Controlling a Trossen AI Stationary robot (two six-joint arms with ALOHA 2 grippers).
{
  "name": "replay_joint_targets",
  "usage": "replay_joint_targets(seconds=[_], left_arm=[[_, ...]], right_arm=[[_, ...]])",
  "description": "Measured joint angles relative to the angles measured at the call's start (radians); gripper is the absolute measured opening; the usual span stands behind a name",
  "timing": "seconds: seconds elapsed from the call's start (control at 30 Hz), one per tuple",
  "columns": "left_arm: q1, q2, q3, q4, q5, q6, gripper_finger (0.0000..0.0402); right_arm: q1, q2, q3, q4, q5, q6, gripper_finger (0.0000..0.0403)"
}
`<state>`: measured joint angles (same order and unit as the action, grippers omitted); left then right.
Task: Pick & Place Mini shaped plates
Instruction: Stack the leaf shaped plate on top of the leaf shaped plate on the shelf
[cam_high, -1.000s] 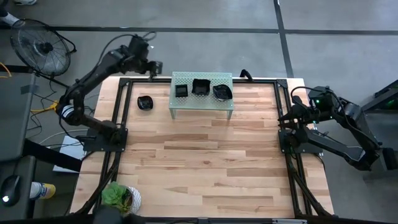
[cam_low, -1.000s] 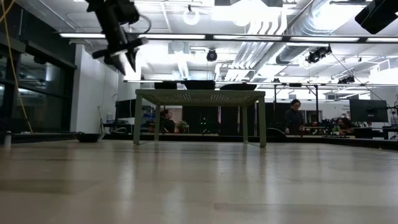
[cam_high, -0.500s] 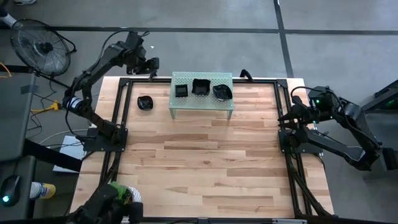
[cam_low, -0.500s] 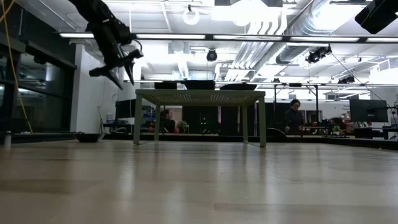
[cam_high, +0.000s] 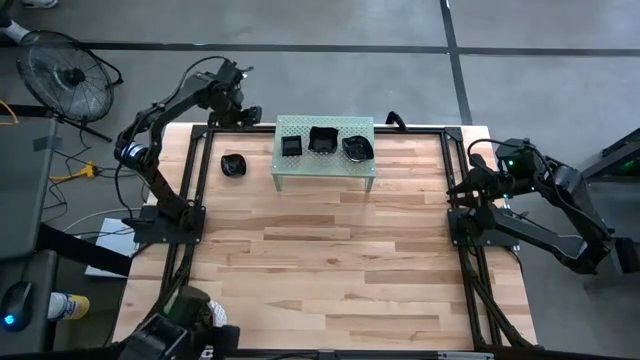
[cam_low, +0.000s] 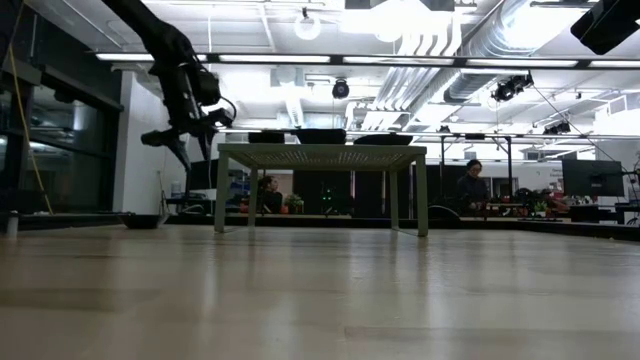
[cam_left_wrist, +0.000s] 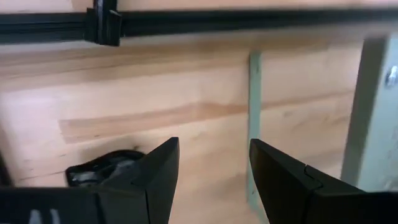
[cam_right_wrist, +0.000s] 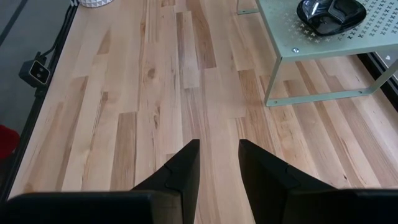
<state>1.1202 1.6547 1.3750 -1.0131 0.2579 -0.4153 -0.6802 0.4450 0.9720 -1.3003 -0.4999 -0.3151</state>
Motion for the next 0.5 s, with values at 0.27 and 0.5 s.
replay_joint_targets(seconds=[0.27, 0.5], left_arm=[[-0.001, 0.0, 0.0, -0.093, 0.005, 0.068, 0.0192], [-0.035, 0.0, 0.0, -0.116, 0.006, 0.037, 0.0192]], right_arm=[[0.0, 0.0, 0.0, 0.0, 0.0, 0.0, 0.0106], [0.0, 0.0, 0.0, 0.0, 0.0, 0.0, 0.0106]])
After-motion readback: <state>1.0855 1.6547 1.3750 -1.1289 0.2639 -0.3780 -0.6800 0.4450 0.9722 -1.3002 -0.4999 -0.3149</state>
